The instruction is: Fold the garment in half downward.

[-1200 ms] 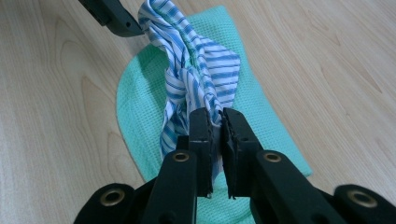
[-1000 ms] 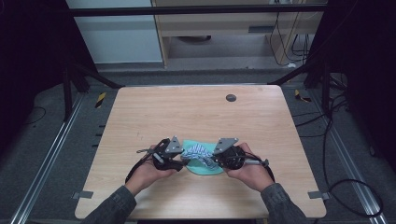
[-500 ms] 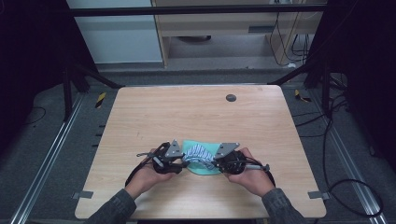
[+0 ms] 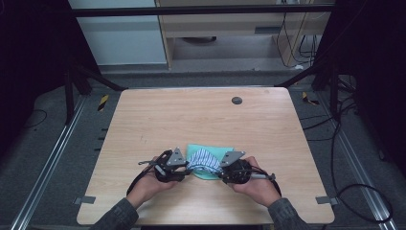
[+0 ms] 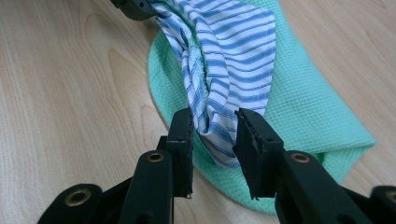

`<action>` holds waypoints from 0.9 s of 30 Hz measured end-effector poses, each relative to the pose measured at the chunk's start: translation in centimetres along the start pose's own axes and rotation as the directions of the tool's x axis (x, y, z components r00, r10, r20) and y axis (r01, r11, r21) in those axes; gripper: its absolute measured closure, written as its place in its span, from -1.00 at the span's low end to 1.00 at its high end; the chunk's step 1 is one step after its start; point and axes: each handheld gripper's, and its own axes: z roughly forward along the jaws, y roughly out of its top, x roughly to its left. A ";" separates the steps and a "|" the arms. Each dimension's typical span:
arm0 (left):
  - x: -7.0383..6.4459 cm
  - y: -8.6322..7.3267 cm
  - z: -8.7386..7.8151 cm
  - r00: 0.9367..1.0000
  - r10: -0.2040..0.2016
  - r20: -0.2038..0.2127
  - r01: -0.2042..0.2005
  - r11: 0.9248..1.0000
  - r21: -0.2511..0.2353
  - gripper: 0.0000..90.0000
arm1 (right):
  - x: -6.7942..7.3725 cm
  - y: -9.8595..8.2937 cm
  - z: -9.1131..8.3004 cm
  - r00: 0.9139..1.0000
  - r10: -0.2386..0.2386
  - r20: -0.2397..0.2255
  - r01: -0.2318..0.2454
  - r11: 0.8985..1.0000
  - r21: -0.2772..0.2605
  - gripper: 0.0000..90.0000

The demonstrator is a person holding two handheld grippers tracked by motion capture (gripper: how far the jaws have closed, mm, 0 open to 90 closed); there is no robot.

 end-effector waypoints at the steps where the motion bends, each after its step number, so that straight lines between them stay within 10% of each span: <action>1: 0.0 -0.1 0.0 1.000 0.004 0.002 -0.004 1.000 0.001 0.49 | 0.1 -0.1 0.0 1.000 -0.002 -0.002 0.002 1.000 0.001 0.50; 27: -0.7 -0.6 0.2 0.999 0.036 0.031 -0.038 0.998 0.057 0.97 | 1.0 -1.3 0.5 0.998 -0.061 -0.027 0.063 0.997 0.055 0.95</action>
